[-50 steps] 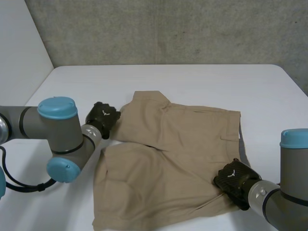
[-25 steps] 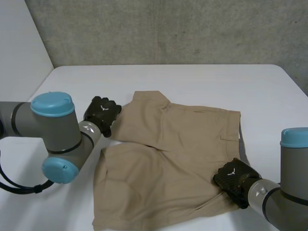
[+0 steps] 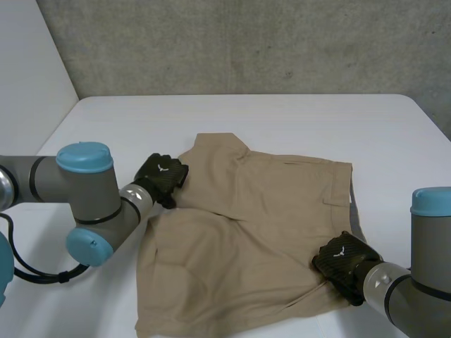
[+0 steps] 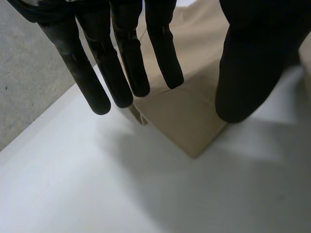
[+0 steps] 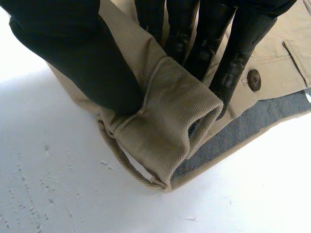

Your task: Fold the shorts.

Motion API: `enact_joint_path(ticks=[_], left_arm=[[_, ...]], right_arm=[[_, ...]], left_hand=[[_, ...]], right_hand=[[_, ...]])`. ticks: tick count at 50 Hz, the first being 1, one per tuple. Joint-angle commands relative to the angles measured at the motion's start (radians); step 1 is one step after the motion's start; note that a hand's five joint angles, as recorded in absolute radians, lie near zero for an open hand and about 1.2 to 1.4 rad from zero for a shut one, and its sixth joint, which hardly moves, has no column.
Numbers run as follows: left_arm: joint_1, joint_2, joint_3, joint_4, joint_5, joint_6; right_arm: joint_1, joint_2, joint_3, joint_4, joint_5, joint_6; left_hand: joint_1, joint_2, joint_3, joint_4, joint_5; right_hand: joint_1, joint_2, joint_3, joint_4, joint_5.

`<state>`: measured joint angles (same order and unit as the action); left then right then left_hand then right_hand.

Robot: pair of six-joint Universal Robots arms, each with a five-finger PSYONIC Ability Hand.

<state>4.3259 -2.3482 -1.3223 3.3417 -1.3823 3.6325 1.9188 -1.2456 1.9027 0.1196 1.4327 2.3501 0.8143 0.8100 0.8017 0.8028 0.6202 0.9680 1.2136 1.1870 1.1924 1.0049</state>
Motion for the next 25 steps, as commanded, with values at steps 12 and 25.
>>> enact_joint_path(ticks=[12, 25], left_arm=[[-0.014, 0.078, -0.047, -0.005, -0.172, 0.115], [-0.028, 0.084, -0.067, -0.001, -0.181, 0.144]], right_arm=[[0.000, 0.000, -0.002, -0.002, 0.000, 0.002], [0.002, -0.021, -0.005, 0.000, -0.002, 0.023]], left_hand=[[0.582, 0.586, 0.595, 0.593, 0.601], [-0.277, -0.273, -0.265, -0.266, -0.258]], right_hand=[[0.428, 0.183, 0.209, 0.204, 0.217], [0.428, 0.183, 0.209, 0.204, 0.217]])
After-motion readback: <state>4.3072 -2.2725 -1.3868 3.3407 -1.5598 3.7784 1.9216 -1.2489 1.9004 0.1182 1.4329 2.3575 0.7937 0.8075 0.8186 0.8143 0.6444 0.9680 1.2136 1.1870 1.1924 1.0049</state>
